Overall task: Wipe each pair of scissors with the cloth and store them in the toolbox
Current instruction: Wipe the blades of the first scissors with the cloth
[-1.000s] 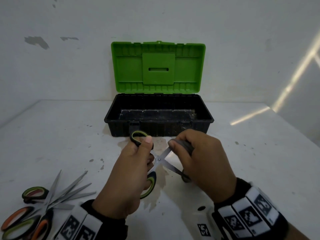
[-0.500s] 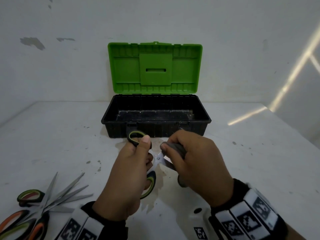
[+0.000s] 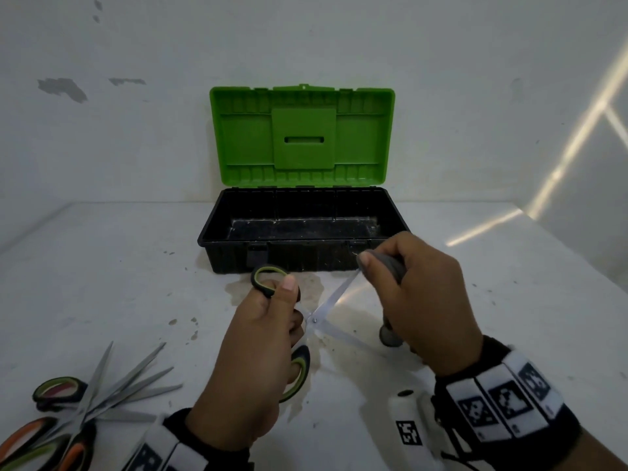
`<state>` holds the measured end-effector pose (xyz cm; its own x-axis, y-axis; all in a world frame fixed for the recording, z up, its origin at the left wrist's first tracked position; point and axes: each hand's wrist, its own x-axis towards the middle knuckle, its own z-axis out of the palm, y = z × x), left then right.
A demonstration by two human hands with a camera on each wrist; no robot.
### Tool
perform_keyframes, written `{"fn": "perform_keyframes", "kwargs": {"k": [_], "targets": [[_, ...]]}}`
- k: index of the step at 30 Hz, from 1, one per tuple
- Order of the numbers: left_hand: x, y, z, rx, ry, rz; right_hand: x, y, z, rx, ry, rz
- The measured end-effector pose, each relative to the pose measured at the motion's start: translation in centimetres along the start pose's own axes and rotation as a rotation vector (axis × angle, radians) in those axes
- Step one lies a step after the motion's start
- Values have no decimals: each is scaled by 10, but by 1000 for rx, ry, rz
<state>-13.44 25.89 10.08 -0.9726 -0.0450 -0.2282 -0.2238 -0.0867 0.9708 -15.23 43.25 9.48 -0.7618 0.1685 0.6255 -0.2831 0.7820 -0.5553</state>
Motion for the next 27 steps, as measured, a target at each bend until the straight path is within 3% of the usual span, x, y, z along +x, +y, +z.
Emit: {"fn": "perform_keyframes", "kwargs": {"k": [4, 6, 10, 15, 19, 27], "targets": [[2, -1, -3, 1, 4, -26, 1, -1, -11, 202, 23, 126], [4, -1, -3, -2, -3, -49, -3, -8, -12, 211, -23, 63], [3, 2, -2, -48, -58, -113, -13, -16, -2, 14, -128, -149], [-2, 1, -4, -62, -39, -155, -4, 0, -2, -18, -18, -64], [1, 1, -8, -87, -75, -171, -12, -10, -3, -14, -102, -156], [8, -2, -8, -98, -70, -164, 2, 2, -16, 121, -4, 31]]}}
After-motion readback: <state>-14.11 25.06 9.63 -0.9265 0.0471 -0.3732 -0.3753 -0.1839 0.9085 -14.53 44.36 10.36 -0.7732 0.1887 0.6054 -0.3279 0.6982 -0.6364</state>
